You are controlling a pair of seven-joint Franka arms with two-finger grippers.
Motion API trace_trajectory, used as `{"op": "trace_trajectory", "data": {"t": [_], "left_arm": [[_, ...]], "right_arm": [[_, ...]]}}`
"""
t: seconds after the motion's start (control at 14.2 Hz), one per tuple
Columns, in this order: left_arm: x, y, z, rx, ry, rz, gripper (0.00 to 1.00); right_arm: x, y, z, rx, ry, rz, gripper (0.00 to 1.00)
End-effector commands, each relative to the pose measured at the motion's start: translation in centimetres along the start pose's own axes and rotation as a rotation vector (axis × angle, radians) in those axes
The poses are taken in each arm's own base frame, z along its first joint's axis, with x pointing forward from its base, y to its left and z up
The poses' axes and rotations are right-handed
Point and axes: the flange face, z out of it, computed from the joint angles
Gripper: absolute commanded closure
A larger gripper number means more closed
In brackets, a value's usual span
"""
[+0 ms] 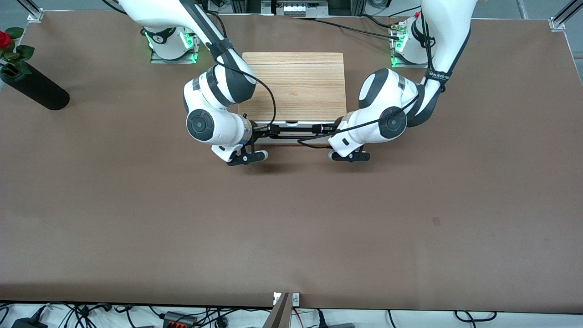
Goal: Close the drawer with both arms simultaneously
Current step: 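Press the drawer front flush with both grippers against the handle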
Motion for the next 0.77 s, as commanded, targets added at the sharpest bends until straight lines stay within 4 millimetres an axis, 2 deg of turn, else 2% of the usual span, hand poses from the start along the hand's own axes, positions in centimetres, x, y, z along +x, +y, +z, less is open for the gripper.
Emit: {"op": "trace_trajectory", "data": {"t": [0.0,0.42,0.7], "left_arm": [[-2.0,1.2,0.7,0.025,-0.004,0.004,0.00],[-2.2,1.1,1.1,0.028,-0.004,0.002,0.00],[-2.0,1.0,1.2,0.028,-0.005,0.000,0.00]], "right_arm": [[-2.2,0.2,-1.0,-0.004,-0.053,-0.001,0.00],[-1.9,0.3,-1.6,0.001,-0.045,0.000,0.00],[-2.1,-0.3,-3.3,0.013,-0.041,-0.012,0.00]]}}
